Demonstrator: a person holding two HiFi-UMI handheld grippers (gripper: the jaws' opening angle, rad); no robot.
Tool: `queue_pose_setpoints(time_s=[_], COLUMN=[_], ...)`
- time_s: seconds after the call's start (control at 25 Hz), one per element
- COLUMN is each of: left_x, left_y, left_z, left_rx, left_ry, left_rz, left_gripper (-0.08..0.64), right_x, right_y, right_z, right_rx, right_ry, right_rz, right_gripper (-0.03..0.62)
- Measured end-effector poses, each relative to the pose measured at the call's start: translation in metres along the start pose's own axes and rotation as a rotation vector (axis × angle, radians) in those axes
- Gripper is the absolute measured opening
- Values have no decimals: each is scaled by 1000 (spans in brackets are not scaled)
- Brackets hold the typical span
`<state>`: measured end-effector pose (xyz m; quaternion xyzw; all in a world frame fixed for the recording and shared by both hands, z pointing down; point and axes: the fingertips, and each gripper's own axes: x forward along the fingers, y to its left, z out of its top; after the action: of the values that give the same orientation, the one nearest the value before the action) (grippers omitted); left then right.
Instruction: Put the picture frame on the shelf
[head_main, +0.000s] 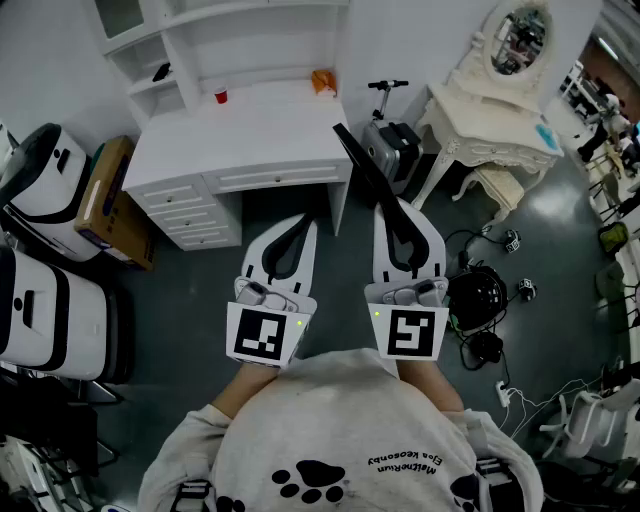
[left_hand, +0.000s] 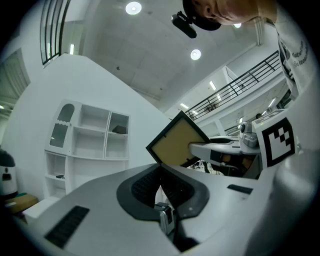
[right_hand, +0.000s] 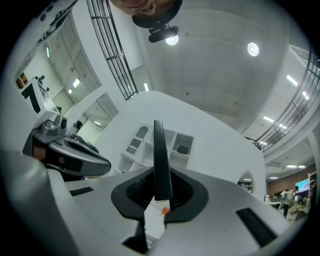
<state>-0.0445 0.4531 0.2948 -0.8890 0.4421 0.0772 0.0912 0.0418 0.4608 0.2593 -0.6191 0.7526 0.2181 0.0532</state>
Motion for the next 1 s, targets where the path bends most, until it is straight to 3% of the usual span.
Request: queue_pose_setpoints(time_s=[0.72, 1.0], left_x=[11, 40], left_y=[21, 33], left_z=[-12, -25], left_rx=[-12, -10], left_ry=[13, 15], left_rz=[-9, -9], left_gripper=[18, 18], right_x=[19, 43], right_y=[7, -5], right_z=[-13, -31], right_rx=[10, 16], right_ry=[14, 12], right_rz=[1, 0], right_gripper=[61, 61])
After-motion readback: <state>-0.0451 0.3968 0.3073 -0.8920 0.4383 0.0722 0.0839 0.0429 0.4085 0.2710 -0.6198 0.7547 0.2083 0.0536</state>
